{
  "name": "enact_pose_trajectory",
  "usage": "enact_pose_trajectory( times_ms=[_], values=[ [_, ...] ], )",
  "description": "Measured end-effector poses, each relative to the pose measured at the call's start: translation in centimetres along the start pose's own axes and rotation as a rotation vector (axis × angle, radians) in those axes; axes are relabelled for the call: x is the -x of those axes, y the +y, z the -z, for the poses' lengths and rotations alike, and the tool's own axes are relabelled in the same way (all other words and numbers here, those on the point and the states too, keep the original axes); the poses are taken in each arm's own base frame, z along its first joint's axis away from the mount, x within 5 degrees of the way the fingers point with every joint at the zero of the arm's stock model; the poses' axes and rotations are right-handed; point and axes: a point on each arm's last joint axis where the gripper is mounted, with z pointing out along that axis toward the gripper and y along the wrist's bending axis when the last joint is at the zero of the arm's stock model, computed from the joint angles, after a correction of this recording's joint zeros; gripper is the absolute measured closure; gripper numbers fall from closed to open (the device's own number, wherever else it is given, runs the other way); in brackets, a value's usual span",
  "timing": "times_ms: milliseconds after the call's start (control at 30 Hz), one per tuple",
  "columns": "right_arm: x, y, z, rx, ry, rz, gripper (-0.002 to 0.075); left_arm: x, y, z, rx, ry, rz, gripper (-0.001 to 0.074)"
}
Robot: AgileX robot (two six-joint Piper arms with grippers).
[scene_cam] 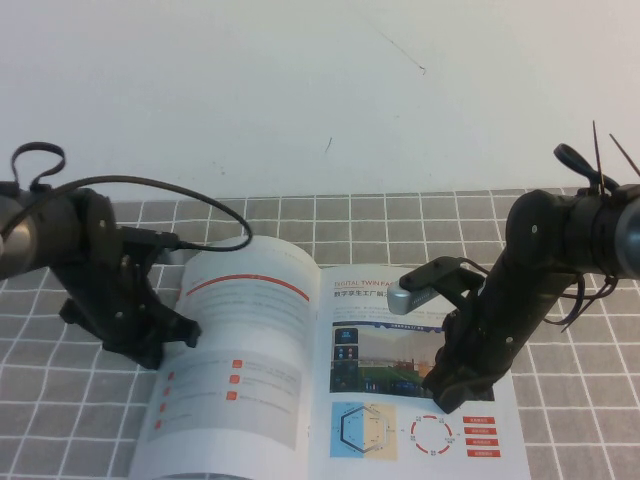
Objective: Close book
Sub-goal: 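Close the open booklet and leave it lying on the table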
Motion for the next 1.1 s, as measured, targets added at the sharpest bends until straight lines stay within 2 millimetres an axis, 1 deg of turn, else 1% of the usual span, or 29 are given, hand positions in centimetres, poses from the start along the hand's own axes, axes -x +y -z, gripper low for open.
enact_pose_trajectory(
  times_ms=[167, 333, 433, 533, 633, 800, 933, 1000, 1100],
  values=[
    [0.0, 0.0, 0.0, 0.0, 0.0, 0.0, 0.0729, 0.0, -2.6, -0.2, -0.077, 0.001, -0.033, 0.0738],
    [0.0, 0.0, 0.0, -0.001, -0.001, 0.0, 0.0729, 0.1, -5.2, -0.5, -0.315, -0.003, 0.023, 0.0738],
    [0.0, 0.0, 0.0, -0.001, -0.001, 0.0, 0.0729, 0.2, -6.4, -0.2, -0.456, -0.016, 0.043, 0.0738],
    [0.0, 0.0, 0.0, -0.002, -0.003, 0.0, 0.0729, 0.6, -7.2, 0.7, -0.549, -0.066, 0.055, 0.0738],
    [0.1, 0.0, 0.0, -0.002, -0.006, -0.001, 0.0729, 1.0, -7.8, 2.5, -0.618, -0.129, 0.067, 0.0738],
    [0.1, 0.0, 0.0, -0.001, -0.009, -0.004, 0.0729, 1.2, -8.4, 5.1, -0.675, -0.217, 0.04, 0.0738],
    [0.0, -0.2, 0.2, -0.041, 0.024, 0.004, 0.0729, 1.2, -8.5, 6.3, -0.692, -0.256, 0.015, 0.0738],
    [0.0, -0.6, 1.0, -0.105, 0.052, 0.012, 0.0729, 1.1, -8.6, 6.4, -0.7, -0.248, 0.009, 0.0738],
    [-0.1, -1.1, 3.6, -0.225, 0.106, 0.05, 0.0729, 1.0, -8.7, 6.4, -0.705, -0.246, -0.013, 0.0738]
  ],
)
